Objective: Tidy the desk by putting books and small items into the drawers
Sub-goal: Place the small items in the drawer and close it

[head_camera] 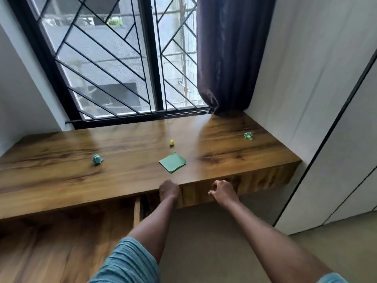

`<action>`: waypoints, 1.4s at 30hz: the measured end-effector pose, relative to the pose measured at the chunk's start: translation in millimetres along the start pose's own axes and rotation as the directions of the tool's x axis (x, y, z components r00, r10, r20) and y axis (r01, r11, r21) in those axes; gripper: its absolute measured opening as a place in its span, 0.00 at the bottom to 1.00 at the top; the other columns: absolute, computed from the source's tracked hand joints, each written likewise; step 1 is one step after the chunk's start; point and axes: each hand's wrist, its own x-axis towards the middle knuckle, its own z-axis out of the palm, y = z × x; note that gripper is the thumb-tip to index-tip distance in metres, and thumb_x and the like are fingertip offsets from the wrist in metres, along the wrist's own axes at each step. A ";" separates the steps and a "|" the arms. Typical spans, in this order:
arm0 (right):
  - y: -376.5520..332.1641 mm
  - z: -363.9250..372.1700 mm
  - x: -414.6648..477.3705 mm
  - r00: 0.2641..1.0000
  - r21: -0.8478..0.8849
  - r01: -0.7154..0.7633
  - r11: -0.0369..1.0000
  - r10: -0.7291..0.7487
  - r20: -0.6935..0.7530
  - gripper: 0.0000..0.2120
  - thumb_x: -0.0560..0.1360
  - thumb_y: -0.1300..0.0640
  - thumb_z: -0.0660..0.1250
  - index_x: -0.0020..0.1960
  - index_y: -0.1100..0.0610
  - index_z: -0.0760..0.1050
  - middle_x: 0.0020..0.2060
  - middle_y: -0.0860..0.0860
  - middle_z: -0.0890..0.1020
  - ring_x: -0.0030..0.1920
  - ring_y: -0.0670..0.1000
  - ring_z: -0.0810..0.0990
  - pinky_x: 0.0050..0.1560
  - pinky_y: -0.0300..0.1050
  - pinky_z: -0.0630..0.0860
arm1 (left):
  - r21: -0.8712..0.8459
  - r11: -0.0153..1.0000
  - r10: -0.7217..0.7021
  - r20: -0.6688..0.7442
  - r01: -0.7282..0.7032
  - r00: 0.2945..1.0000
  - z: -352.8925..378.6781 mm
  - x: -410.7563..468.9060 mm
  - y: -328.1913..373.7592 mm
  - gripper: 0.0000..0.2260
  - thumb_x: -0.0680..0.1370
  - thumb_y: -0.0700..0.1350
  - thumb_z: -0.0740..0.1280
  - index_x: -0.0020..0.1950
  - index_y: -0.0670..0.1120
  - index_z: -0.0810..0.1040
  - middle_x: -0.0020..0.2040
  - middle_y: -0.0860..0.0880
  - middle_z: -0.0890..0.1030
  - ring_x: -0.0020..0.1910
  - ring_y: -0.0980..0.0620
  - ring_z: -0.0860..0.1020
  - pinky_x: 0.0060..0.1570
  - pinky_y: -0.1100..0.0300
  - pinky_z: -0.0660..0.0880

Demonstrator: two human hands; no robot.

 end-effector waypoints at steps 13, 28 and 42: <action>-49.6 35.6 143.5 0.971 0.043 0.084 0.996 -0.091 0.219 0.19 0.77 0.55 0.66 0.64 0.63 0.72 0.63 0.60 0.76 0.63 0.57 0.75 0.61 0.44 0.71 | -0.089 0.971 -0.232 -0.096 0.223 0.968 28.2 76.3 34.2 0.15 0.81 0.40 0.53 0.66 0.40 0.70 0.66 0.40 0.74 0.64 0.41 0.73 0.62 0.53 0.70; -99.5 68.7 220.8 0.952 0.015 0.069 0.998 -0.070 0.297 0.14 0.78 0.63 0.55 0.61 0.63 0.74 0.60 0.60 0.77 0.61 0.61 0.76 0.58 0.49 0.74 | -0.348 0.862 -0.439 -0.150 0.368 0.886 40.4 103.2 70.9 0.25 0.79 0.37 0.53 0.77 0.46 0.59 0.73 0.44 0.67 0.70 0.45 0.68 0.70 0.58 0.64; -127.0 82.5 123.3 0.901 0.335 -0.006 0.942 -0.141 0.411 0.14 0.73 0.66 0.65 0.59 0.63 0.78 0.57 0.62 0.80 0.54 0.60 0.80 0.56 0.51 0.78 | -0.660 0.694 -0.530 -0.197 0.288 0.825 -19.9 42.0 -27.8 0.14 0.80 0.43 0.59 0.63 0.39 0.75 0.60 0.41 0.79 0.57 0.44 0.79 0.52 0.57 0.76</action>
